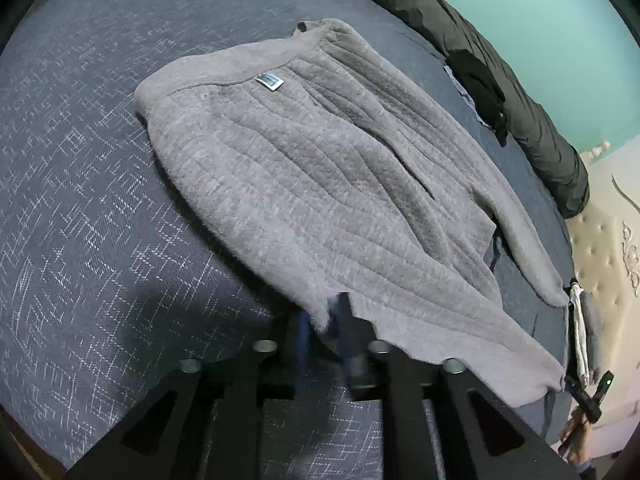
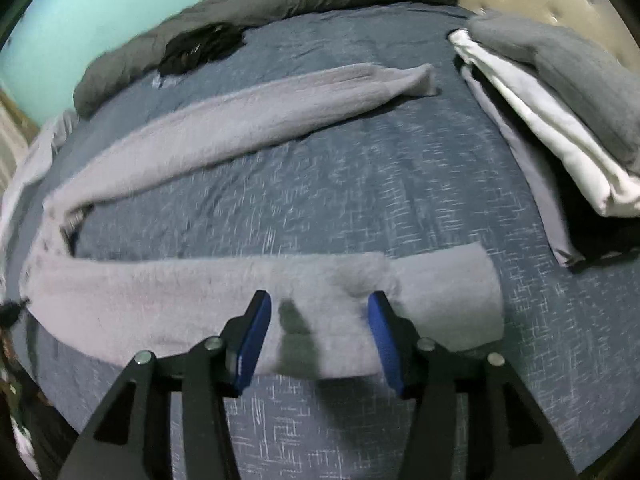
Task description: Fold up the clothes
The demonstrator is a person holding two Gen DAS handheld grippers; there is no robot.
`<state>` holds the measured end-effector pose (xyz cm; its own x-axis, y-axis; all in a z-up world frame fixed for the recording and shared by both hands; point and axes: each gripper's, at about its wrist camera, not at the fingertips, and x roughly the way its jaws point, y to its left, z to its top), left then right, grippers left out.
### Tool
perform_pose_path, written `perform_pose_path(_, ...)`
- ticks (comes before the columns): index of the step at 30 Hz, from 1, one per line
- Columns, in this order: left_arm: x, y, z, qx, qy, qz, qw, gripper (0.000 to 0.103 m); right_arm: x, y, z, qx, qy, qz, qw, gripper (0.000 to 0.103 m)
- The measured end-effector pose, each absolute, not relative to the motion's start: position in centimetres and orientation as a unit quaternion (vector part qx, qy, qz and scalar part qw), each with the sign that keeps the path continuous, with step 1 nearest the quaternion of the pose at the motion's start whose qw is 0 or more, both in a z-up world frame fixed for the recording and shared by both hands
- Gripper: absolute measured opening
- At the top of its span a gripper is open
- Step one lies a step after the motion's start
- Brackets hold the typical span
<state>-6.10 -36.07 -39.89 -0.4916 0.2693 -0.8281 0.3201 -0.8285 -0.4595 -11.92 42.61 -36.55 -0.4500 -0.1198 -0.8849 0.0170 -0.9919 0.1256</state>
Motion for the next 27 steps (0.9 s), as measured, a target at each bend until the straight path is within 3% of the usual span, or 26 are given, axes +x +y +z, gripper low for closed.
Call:
perform_pose_path(1,-6.1,-36.1,-40.0,0.506,0.294,-0.811,0.015,0.058,-11.8,42.6,-36.8,0.527,-0.045,-0.848,0.036,0.051)
perform_pose_path(7,-6.0,-36.0,-40.5,0.508,0.292,-0.810,0.015,0.059,-11.3,42.8,-38.8,0.545,-0.043,-0.837,0.034,0.051)
perform_pose_path(8,-6.1,-36.0,-40.7,0.509,0.291,-0.810,0.016,0.059,-11.2,42.8,-39.1,0.546,-0.041,-0.836,0.036,0.043)
perform_pose_path(9,-6.2,-36.0,-40.8,0.510,0.290,-0.810,0.016,0.059,-11.1,42.7,-39.3,0.546,-0.039,-0.836,0.038,0.028)
perform_pose_path(10,-6.3,-36.0,-41.0,0.510,0.292,-0.809,0.017,0.058,-11.0,42.6,-39.4,0.545,-0.036,-0.837,0.039,0.023)
perform_pose_path(11,-6.3,-36.1,-41.1,0.509,0.295,-0.809,0.016,0.056,-10.9,42.5,-39.5,0.544,-0.033,-0.838,0.039,0.018)
perform_pose_path(12,-6.4,-36.1,-41.1,0.508,0.295,-0.809,0.015,0.045,-10.9,42.4,-39.6,0.543,-0.031,-0.838,0.041,0.011)
perform_pose_path(13,-6.4,-36.0,-41.1,0.509,0.293,-0.810,0.016,0.032,-10.9,42.4,-39.6,0.543,-0.029,-0.838,0.042,0.008)
perform_pose_path(16,-6.5,-35.9,-40.8,0.505,0.289,-0.813,0.011,0.010,-11.0,42.5,-39.0,0.535,-0.025,-0.844,0.044,0.004)
perform_pose_path(18,-6.4,-35.9,-40.6,0.501,0.287,-0.816,0.007,0.005,-10.8,42.7,-38.3,0.526,-0.028,-0.849,0.049,0.003)
perform_pose_path(27,-4.2,-37.6,-37.0,0.473,0.282,-0.835,-0.012,0.004,-7.8,44.1,-34.9,0.507,-0.015,-0.858,0.079,0.003)
